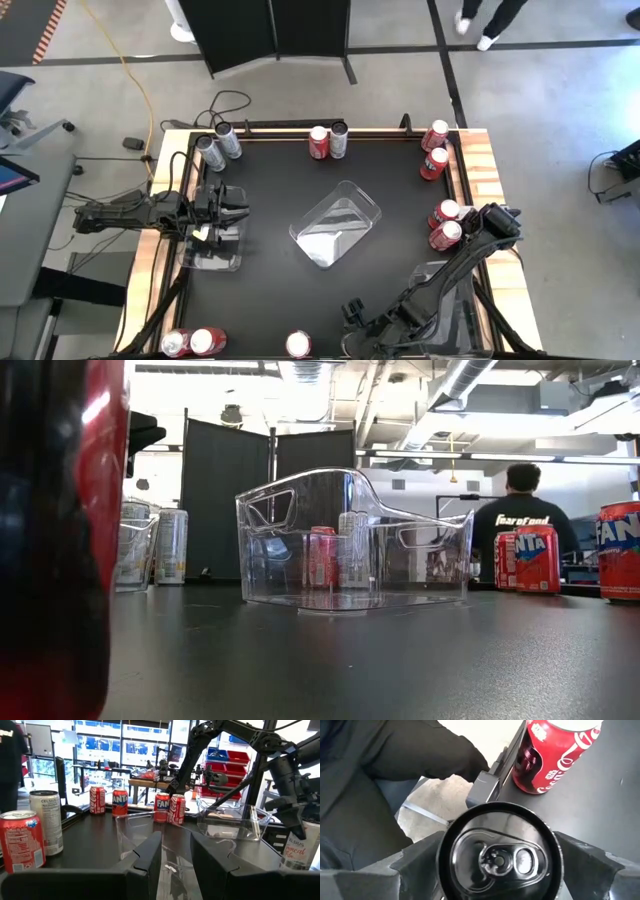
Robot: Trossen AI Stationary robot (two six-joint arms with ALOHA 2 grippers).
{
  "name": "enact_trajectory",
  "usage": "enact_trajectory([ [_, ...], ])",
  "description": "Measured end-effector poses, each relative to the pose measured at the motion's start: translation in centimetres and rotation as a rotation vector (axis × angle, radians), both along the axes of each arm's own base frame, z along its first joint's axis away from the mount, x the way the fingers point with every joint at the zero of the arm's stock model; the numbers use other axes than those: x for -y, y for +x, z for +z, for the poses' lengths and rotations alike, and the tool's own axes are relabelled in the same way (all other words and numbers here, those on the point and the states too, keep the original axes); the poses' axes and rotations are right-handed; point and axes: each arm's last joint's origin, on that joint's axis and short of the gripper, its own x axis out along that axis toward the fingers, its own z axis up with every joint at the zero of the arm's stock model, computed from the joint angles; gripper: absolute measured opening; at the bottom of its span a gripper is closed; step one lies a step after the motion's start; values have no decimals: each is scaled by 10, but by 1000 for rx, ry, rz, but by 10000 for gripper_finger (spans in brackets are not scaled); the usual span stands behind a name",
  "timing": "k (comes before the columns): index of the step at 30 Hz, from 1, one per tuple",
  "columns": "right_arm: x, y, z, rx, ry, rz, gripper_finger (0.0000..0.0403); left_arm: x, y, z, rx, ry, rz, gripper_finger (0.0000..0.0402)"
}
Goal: Sort soda cans
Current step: Put the white soda can into the middle transparent bin
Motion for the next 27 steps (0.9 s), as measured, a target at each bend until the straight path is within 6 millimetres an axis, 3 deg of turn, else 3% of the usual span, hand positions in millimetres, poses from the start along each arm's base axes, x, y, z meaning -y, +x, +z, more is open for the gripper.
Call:
enact_trajectory([
  [7,0,0,0,-2,0,-1,372,0,0,0,0,0,0,100],
  [15,-5,7,-23,-88,33,45,367,0,0,0,0,0,-1,100],
  [27,-2,11,-24,-84,37,42,283,0,0,-1,-9,-1,-1,100],
])
